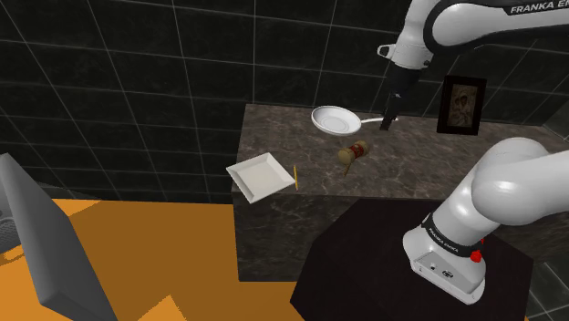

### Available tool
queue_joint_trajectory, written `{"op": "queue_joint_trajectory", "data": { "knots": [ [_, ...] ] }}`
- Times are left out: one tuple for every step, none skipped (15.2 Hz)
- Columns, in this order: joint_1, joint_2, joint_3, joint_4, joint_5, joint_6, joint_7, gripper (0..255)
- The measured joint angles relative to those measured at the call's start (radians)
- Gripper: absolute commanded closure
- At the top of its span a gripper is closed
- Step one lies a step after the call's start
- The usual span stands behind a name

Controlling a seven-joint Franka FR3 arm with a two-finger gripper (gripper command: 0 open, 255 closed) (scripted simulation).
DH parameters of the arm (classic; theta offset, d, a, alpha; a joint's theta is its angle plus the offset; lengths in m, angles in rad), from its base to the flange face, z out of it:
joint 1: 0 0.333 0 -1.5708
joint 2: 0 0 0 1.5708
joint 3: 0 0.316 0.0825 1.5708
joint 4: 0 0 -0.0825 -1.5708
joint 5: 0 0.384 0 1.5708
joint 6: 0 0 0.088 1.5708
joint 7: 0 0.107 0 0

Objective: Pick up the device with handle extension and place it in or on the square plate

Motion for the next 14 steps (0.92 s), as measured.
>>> {"op": "queue_joint_trajectory", "data": {
  "knots": [
    [0.004,0.019,-0.017,-0.021,-0.015,0.044,-0.037,0],
    [0.009,0.044,-0.034,-0.025,-0.028,0.078,-0.074,0],
    [0.011,0.073,-0.055,-0.035,-0.043,0.121,-0.114,0],
    [0.013,0.098,-0.075,-0.052,-0.059,0.167,-0.154,0],
    [0.019,0.129,-0.093,-0.061,-0.071,0.212,-0.191,0],
    [0.024,0.166,-0.112,-0.07,-0.083,0.262,-0.228,0],
    [0.029,0.194,-0.13,-0.082,-0.094,0.307,-0.265,0],
    [0.039,0.234,-0.146,-0.084,-0.1,0.354,-0.3,0],
    [0.046,0.276,-0.167,-0.083,-0.107,0.4,-0.34,0],
    [0.048,0.293,-0.178,-0.089,-0.113,0.427,-0.364,0],
    [0.05,0.313,-0.186,-0.095,-0.116,0.454,-0.377,0],
    [0.052,0.33,-0.191,-0.096,-0.117,0.474,-0.385,0],
    [0.053,0.342,-0.195,-0.103,-0.118,0.493,-0.388,0],
    [0.054,0.353,-0.197,-0.111,-0.118,0.511,-0.389,0]
  ]
}}
